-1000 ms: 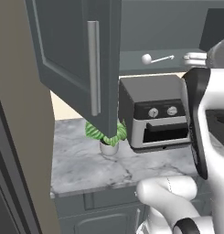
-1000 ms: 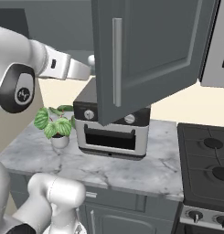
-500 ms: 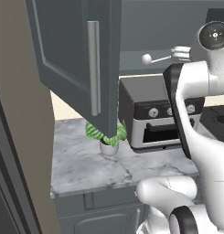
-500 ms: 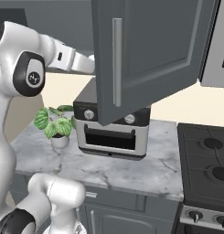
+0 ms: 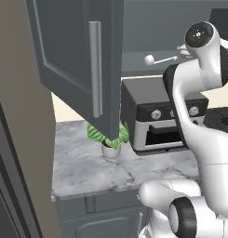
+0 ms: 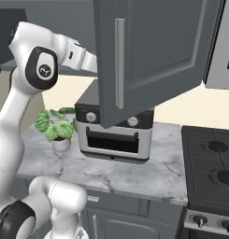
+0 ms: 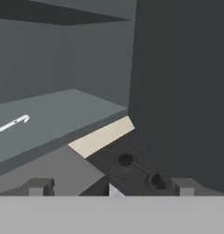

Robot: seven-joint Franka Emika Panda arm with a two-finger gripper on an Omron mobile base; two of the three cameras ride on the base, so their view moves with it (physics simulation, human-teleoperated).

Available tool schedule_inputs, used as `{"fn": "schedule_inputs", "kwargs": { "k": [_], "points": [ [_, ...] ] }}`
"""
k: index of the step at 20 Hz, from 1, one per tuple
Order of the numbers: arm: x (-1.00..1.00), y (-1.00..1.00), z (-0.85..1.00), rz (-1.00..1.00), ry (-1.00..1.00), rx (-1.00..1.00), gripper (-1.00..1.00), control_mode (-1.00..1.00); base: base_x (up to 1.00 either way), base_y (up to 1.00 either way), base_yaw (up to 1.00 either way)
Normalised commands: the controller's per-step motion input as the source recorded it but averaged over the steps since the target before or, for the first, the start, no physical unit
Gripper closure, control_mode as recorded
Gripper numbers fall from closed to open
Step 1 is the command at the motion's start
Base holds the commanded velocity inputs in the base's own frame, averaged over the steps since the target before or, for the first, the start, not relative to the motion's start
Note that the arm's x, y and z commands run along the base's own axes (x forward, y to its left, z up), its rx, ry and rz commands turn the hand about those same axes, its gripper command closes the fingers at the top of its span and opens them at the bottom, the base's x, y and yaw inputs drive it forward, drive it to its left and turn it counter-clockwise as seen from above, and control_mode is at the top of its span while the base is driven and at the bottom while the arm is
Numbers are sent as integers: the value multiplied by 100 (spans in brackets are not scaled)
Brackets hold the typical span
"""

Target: Open the cabinet and move the ladle to the pot. Then close the cabinet.

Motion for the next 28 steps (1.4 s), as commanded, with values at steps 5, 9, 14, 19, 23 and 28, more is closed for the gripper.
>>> {"fn": "schedule_inputs", "kwargs": {
  "k": [5,9,14,19,23,28],
  "points": [
    [0,-45,0,-21,0,-1,-100,-100,0,0,0],
    [0,-47,0,-22,0,0,-100,-100,0,0,0],
    [-21,-51,0,-21,0,0,-100,-100,0,0,0],
    [-41,-54,0,-20,0,0,-100,-100,0,0,0],
    [-40,-42,1,-16,0,0,-100,-100,0,0,0],
    [-44,-3,8,0,-1,6,-100,-100,0,0,0]
  ]
}}
